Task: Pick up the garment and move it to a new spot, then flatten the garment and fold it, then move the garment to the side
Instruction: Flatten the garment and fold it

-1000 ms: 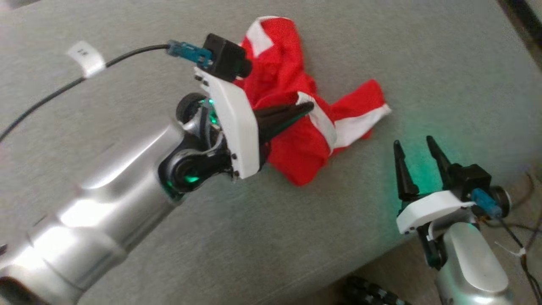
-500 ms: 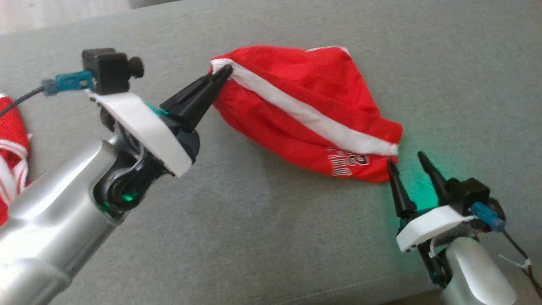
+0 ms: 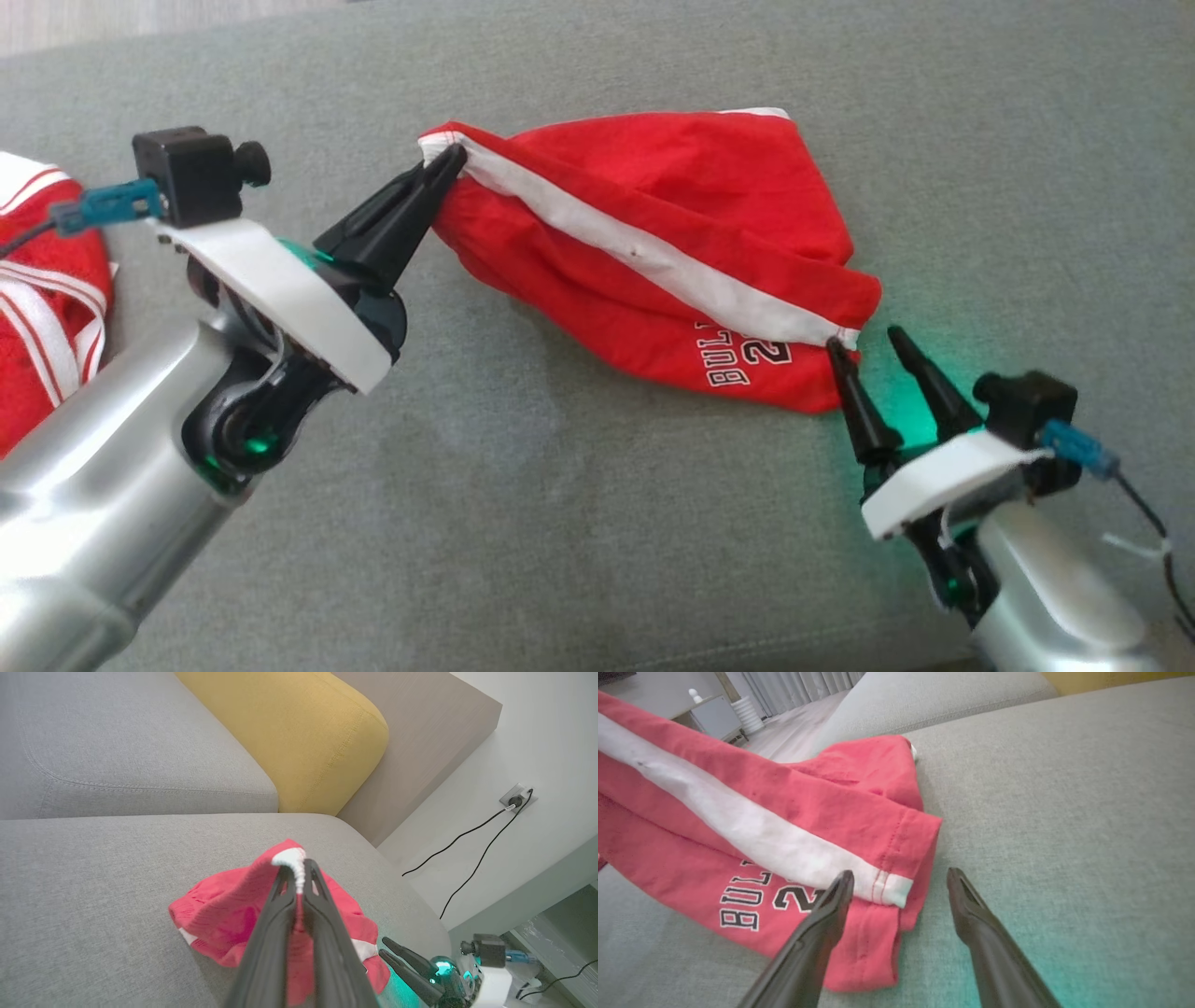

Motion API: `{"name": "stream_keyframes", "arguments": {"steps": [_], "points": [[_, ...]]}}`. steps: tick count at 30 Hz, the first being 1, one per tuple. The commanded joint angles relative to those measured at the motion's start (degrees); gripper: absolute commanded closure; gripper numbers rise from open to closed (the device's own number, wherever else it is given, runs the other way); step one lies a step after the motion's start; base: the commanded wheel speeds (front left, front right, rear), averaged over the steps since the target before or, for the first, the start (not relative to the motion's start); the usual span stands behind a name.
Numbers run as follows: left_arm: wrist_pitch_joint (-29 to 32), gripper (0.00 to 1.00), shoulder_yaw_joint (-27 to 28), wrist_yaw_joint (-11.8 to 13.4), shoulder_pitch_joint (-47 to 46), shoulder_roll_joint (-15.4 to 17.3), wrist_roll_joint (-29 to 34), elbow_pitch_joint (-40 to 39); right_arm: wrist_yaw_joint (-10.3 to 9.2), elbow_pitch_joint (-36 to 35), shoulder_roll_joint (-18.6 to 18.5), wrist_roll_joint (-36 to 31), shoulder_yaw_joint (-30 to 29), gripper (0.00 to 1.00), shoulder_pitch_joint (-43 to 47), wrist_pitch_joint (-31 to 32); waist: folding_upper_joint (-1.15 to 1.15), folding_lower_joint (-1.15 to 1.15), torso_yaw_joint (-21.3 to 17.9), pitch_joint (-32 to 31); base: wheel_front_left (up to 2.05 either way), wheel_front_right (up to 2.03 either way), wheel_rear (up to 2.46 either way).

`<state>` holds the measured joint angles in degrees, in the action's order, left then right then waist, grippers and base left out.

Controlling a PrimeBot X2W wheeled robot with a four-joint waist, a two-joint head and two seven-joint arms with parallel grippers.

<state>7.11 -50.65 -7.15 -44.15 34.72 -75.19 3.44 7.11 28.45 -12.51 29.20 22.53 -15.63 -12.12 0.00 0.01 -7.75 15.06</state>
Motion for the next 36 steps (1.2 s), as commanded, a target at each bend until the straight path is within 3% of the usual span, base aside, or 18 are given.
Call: {"name": "stream_keyframes", "arguments": {"steps": [1, 12, 13, 16, 18, 19, 23, 31, 36], "points": [[-0.62, 1.0, 2.41, -0.34, -2.67, 2.32, -0.31, -1.13, 0.37, -0.72, -0.74, 0.11, 1.24, 0.0, -1.72, -0.08, 0.0, -0.01, 0.17, 0.04, 0.0, 0.0, 0.0], [-1.16, 1.0, -0.12, -0.34, -3.82, 1.64, -1.65, -1.0, 0.37, 4.41, -0.05, 4.66, 5.46, 0.0, -6.29, 0.45, 0.0, -0.01, 1.31, 0.01, 0.0, 0.0, 0.0], [-1.26, 1.0, -0.31, -0.34, -3.89, 1.63, -1.76, -0.96, 0.37, 4.67, -0.08, 5.07, 5.84, 0.11, -6.53, 0.32, 0.0, -0.01, 1.43, 0.01, 0.0, 0.0, 0.0], [-1.54, 1.0, -0.93, -0.34, -4.07, 1.62, -2.1, -0.91, 0.37, 5.28, -0.48, 5.99, 7.13, 0.56, -7.25, -0.1, 0.0, -0.01, 1.78, -0.09, 0.0, 0.0, 0.0], [-1.71, 1.0, -1.37, -0.34, -4.14, 1.67, -2.33, -0.89, 0.37, 5.81, -0.86, 6.33, 7.81, 0.76, -7.6, -0.39, 0.0, -0.01, 2.01, -0.26, 0.0, 0.0, 0.0], [-1.78, 1.0, -1.58, -0.34, -4.16, 1.73, -2.47, -0.87, 0.37, 5.99, -0.96, 6.54, 8.05, 1.0, -7.71, -0.51, 0.0, -0.01, 2.1, -0.4, 0.0, 0.0, 0.0], [-2.2, 1.0, -2.0, -0.34, -4.31, 2.0, -2.84, -0.89, 0.37, 5.71, -1.85, 6.47, 8.35, 1.0, -8.02, -1.15, 0.0, -0.01, 2.25, -1.04, 0.0, 0.0, 0.0], [-8.28, 1.0, -0.03, -0.34, -8.14, 2.33, -0.75, -1.09, 0.37, -4.25, -6.23, 8.01, 1.57, 1.0, -13.15, -1.87, 0.0, -0.01, 1.33, -2.01, 0.0, 0.0, 0.0], [-11.75, 1.0, 0.8, -0.34, -18.45, -1.58, 6.07, 2.67, 0.37, -8.61, -11.24, 8.12, -1.05, 1.0, -25.32, 2.23, 0.0, -0.01, 1.83, 1.38, 0.0, 0.0, 0.0]]}}
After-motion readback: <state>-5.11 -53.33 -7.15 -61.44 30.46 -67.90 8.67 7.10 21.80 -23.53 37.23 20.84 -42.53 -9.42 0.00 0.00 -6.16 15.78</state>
